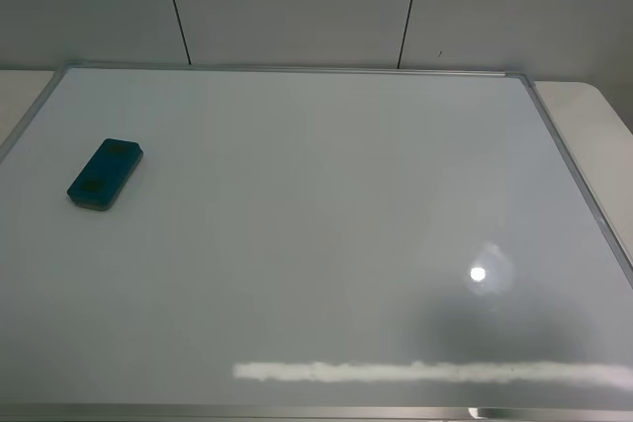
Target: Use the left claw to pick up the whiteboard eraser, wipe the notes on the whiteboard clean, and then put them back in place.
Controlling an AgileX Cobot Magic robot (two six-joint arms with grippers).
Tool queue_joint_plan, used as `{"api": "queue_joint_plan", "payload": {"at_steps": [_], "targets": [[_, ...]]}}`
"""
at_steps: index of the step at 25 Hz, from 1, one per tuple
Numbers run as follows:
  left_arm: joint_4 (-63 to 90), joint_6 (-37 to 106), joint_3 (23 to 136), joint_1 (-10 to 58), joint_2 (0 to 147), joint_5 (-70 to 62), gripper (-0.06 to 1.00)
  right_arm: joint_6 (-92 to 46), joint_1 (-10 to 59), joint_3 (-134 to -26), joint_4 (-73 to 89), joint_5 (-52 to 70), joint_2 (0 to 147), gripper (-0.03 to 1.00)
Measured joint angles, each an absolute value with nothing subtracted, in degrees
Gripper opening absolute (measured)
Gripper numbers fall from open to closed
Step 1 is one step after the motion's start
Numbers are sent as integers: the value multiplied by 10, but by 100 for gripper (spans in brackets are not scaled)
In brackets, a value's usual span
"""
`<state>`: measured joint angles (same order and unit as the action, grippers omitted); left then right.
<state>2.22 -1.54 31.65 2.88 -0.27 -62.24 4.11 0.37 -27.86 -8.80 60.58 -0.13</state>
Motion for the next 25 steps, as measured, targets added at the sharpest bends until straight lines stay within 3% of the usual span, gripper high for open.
{"api": "queue_joint_plan", "payload": {"at_steps": [25], "targets": [[27, -9, 290, 28, -3, -605, 99, 41, 4, -279, -88, 606, -1, 99]]}}
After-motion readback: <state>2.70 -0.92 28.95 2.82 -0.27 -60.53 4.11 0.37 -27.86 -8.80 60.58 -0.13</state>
